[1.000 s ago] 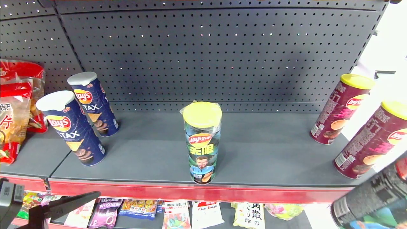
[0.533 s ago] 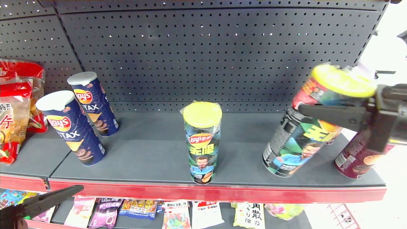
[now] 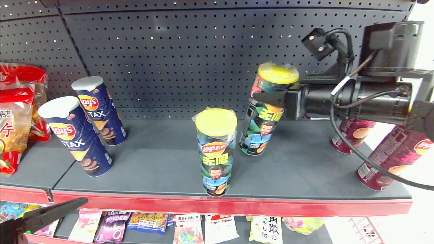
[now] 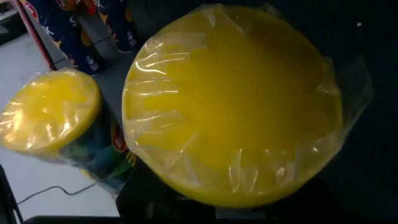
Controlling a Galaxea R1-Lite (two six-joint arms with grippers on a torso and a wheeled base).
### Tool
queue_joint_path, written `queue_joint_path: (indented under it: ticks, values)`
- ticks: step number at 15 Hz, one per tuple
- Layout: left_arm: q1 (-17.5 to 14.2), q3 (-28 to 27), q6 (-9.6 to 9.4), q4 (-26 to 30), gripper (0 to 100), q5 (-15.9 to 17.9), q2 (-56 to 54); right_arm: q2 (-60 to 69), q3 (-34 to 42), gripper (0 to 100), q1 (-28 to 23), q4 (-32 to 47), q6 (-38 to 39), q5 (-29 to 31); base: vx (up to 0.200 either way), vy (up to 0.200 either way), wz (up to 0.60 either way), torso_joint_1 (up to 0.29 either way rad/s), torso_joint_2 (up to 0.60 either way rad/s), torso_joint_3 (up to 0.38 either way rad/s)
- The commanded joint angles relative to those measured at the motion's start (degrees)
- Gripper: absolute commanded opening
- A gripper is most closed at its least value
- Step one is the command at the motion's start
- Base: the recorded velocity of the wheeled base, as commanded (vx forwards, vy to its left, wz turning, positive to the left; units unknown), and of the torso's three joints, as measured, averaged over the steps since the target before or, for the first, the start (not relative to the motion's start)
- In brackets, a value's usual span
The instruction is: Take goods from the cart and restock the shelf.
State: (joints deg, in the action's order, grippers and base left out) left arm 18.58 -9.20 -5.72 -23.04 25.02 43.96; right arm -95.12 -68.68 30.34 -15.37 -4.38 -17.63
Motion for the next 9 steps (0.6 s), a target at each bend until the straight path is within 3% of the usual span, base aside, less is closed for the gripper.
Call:
queue_joint_path:
  ticks: [1, 9]
  values:
    - [-0.03, -0.73, 0.00, 0.98, 100, 0.03, 0.34, -6.92, -4.00, 0, 0.95, -0.01, -0.11, -0.04, 0.000, 0.000, 0.00, 0.000, 0.00, 0.000]
    - [-0.03, -1.26, 0.09, 2.74, 100, 0.03, 0.43, -15.79, -11.47, 0, 1.39, 0.08, -2.04, -0.13, 0.000, 0.000, 0.00, 0.000, 0.00, 0.000]
